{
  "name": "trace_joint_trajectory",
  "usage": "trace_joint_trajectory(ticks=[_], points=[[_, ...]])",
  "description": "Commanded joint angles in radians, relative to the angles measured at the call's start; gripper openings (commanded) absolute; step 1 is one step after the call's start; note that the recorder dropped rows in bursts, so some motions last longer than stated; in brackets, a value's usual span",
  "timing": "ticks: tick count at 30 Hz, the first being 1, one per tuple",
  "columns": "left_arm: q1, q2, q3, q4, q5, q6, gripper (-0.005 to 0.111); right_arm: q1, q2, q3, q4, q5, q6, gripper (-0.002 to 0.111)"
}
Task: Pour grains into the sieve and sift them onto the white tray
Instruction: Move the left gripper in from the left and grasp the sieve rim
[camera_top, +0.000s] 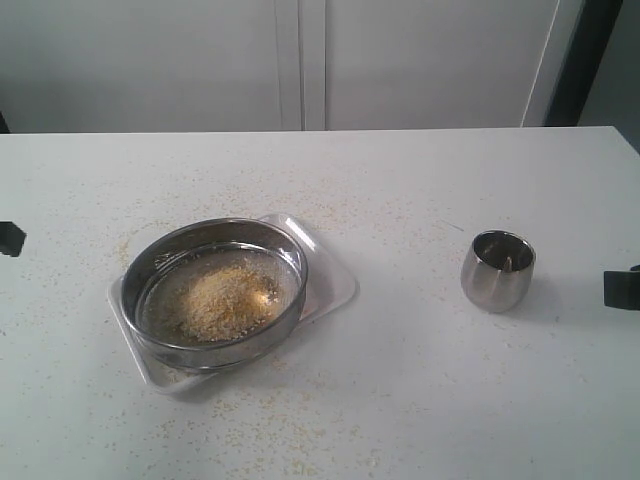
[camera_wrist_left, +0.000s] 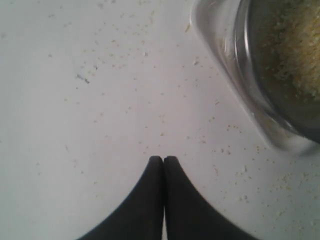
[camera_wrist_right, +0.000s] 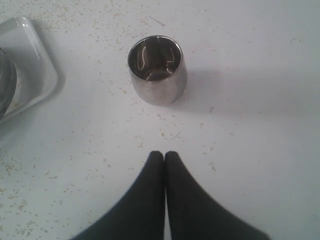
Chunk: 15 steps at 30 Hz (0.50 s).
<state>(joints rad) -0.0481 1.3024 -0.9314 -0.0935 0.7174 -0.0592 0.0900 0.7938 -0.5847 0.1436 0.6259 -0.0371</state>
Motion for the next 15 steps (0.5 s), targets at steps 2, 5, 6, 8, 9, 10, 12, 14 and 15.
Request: trace_joint_trajectory(ticks=[2, 5, 6, 8, 9, 10, 12, 14, 15], points=[[-0.085, 0.078, -0.045, -0.018, -0.056, -0.051, 0.000, 0.002, -0.006, 0.005, -0.005, -0.003, -0.012, 0.000], [-0.123, 0.137, -0.090, -0.018, -0.058, -0.075, 0.000, 0.002, -0.006, 0.005, -0.005, -0.003, -0.012, 0.000], [-0.135, 0.156, -0.107, -0.018, -0.058, -0.079, 0.000, 0.002, -0.006, 0.005, -0.005, -0.003, -0.012, 0.000], [-0.159, 0.194, -0.145, -0.018, -0.058, -0.087, 0.000, 0.002, -0.006, 0.005, -0.005, -0.003, -0.012, 0.000], [-0.168, 0.208, -0.161, -0.018, -0.056, -0.088, 0.000, 0.002, -0.006, 0.005, -0.005, -0.003, -0.012, 0.000], [-0.180, 0.225, -0.180, -0.016, -0.051, -0.096, 0.000, 0.002, -0.006, 0.005, -0.005, -0.003, -0.012, 0.000], [-0.205, 0.253, -0.211, -0.011, -0.052, -0.096, 0.000, 0.002, -0.006, 0.005, -0.005, -0.003, -0.012, 0.000], [-0.225, 0.282, -0.242, -0.004, -0.052, -0.104, 0.000, 0.002, -0.006, 0.005, -0.005, -0.003, -0.010, 0.000], [-0.230, 0.295, -0.257, -0.004, -0.051, -0.104, 0.000, 0.002, -0.006, 0.005, -0.005, -0.003, -0.008, 0.000]])
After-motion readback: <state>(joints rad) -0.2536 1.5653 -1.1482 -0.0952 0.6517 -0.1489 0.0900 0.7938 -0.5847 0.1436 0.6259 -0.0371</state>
